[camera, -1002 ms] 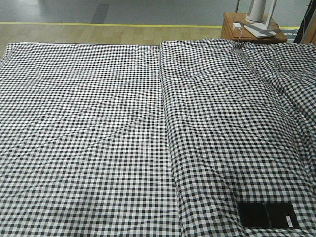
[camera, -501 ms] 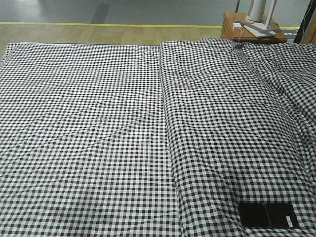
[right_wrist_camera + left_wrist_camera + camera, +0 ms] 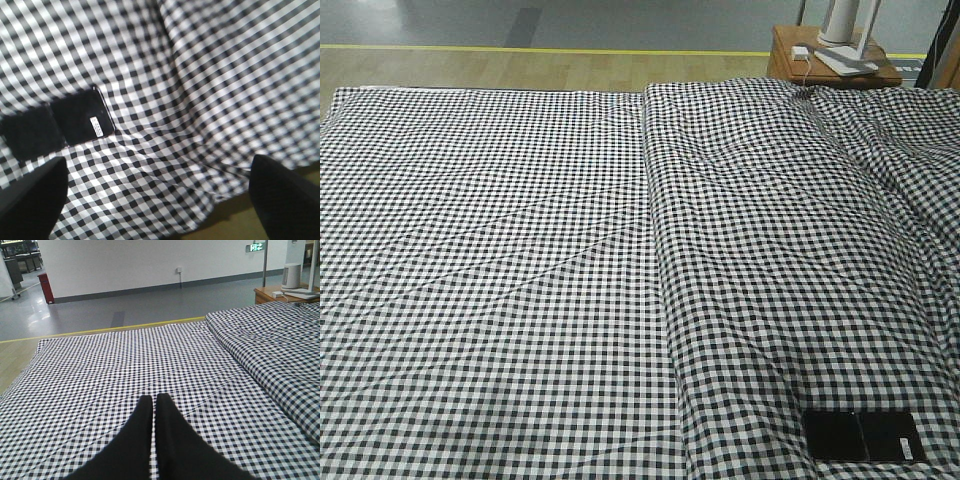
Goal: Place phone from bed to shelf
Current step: 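Lower the right gripper over the black phone on the sheet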
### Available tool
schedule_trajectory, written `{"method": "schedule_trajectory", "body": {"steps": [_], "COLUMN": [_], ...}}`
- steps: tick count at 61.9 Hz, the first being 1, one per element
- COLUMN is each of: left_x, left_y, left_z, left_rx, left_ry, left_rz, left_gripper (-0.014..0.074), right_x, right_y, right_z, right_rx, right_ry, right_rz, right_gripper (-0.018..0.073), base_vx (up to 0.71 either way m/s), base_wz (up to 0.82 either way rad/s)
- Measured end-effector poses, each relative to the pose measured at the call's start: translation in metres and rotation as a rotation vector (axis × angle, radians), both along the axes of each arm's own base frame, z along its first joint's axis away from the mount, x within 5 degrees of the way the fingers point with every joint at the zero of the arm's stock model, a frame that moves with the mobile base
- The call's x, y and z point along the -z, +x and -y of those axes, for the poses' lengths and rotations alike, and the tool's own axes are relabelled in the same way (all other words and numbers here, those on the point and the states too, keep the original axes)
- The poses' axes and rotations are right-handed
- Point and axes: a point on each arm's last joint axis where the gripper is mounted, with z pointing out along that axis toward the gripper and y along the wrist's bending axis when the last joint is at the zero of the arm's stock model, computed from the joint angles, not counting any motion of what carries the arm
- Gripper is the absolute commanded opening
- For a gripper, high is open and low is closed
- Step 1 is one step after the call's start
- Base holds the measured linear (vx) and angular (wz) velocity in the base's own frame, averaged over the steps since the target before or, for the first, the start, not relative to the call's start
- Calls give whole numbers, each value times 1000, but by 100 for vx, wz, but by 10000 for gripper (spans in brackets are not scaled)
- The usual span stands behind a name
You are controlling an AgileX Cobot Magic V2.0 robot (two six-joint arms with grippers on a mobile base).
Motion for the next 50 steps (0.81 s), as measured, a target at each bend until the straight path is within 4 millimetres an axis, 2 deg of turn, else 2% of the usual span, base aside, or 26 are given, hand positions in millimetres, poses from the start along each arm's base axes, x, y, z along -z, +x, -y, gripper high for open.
{"method": "schedule_trajectory", "body": {"steps": [12,23,40,50], "left_x": [0,0,0,0], "left_y": [0,0,0,0], "left_z": [0,0,0,0], "left_rx": [0,0,0,0], "left_ry": [0,0,0,0], "left_rz": [0,0,0,0], "left_gripper": [1,1,1,1], "right_x": [58,101,149,168], "right_y": [-12,-19,-4,5], "right_z": [21,21,15,21], "right_rx": [-12,-50,-102,-102], "right_ry": [179,352,626,687], "right_rz": [36,99,179,193], "right_gripper": [675,671,657,648], "base_vx": [0,0,0,0], "base_wz": [0,0,0,0]}}
